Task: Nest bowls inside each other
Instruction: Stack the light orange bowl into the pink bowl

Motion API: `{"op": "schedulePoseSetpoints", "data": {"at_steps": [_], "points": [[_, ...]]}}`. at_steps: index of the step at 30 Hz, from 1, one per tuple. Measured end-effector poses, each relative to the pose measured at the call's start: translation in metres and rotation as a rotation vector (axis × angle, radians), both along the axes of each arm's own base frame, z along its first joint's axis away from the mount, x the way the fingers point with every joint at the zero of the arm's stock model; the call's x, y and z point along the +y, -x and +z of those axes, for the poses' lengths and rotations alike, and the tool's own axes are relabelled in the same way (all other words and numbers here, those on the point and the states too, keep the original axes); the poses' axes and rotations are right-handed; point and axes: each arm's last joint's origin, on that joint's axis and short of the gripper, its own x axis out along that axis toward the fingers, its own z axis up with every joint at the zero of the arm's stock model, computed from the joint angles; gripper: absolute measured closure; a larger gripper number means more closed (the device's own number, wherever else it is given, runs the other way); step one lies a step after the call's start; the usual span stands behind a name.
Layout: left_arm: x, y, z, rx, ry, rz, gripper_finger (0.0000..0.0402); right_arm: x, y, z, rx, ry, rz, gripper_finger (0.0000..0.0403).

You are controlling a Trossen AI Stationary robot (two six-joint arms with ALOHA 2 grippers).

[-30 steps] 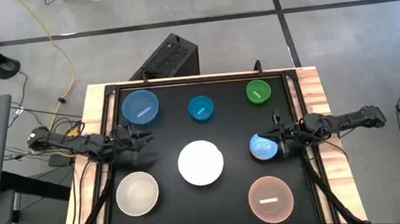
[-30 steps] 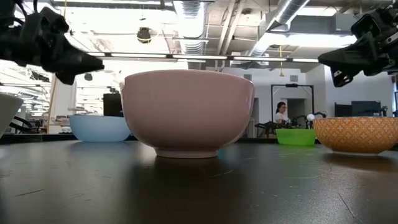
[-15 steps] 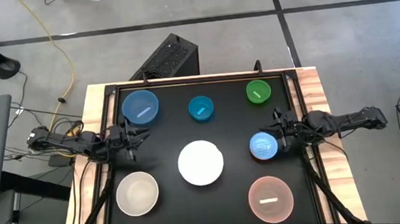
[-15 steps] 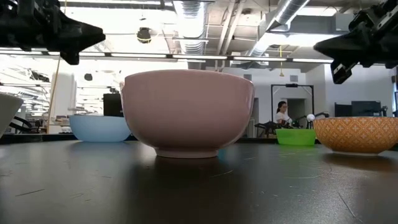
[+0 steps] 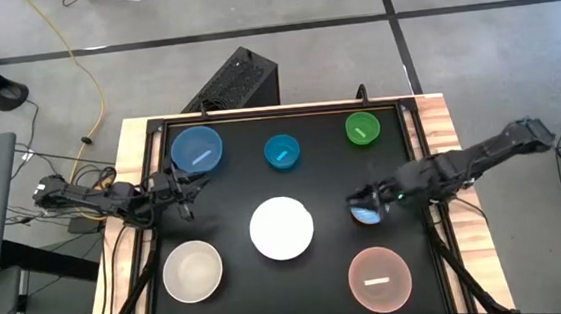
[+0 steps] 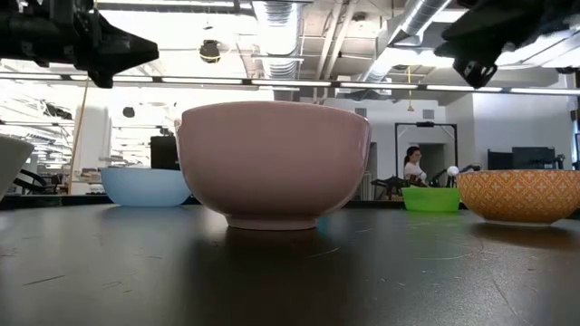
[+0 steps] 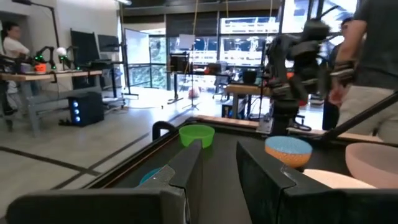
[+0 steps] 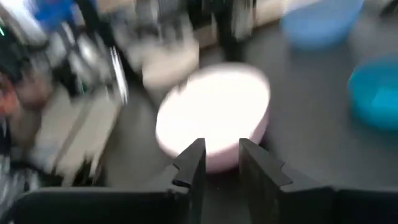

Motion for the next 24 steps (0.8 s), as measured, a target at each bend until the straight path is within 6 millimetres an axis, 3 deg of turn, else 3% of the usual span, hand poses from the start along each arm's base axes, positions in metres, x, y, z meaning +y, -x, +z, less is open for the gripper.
{"op": "schedulePoseSetpoints", "data": {"at_steps": [8, 12, 16, 24], "points": [[0.000, -0.001, 0.000, 0.004, -0.001, -0.001, 0.0315, 0.062, -0.030, 0.037, 0.593, -0.188, -0.044, 0.0276], [0.000, -0.001, -0.001, 0.016, -0.004, -0.006, 0.0315, 0.091, -0.032, 0.032, 0.835, -0.228, -0.203, 0.0275], [0.000, -0.001, -0.002, 0.012, 0.013, -0.010, 0.0315, 0.110, -0.027, 0.012, 1.044, -0.280, -0.329, 0.0272], [-0.002, -0.003, -0.010, 0.084, 0.029, -0.071, 0.0315, 0.133, -0.025, -0.009, 1.122, -0.237, -0.363, 0.0219]]}}
